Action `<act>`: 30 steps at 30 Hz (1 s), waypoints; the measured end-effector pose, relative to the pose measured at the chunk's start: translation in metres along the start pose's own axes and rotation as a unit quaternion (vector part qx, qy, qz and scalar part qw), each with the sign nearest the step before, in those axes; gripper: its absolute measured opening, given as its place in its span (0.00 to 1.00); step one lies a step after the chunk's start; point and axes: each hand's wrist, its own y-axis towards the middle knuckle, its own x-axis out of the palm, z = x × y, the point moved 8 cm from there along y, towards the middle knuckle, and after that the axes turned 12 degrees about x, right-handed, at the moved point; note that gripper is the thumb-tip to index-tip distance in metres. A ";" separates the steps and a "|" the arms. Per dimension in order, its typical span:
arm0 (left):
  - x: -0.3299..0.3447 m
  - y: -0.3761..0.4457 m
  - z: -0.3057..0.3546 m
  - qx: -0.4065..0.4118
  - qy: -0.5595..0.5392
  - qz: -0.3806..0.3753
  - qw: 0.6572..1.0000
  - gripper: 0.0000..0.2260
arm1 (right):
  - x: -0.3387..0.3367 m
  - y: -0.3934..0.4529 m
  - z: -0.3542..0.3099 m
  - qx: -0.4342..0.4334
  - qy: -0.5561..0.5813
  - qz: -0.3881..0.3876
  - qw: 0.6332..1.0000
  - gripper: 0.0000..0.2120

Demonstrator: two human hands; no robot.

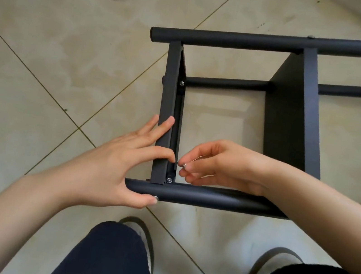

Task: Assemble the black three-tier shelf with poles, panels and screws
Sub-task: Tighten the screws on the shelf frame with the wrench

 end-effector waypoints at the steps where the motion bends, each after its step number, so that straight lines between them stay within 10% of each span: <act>1: 0.000 0.000 0.000 0.002 -0.003 0.000 1.000 0.26 | 0.003 0.004 0.001 0.006 0.010 -0.017 1.000 0.06; 30: 0.003 -0.004 0.005 0.010 -0.050 0.055 0.997 0.23 | 0.031 0.033 -0.001 0.023 -0.069 -0.076 0.994 0.09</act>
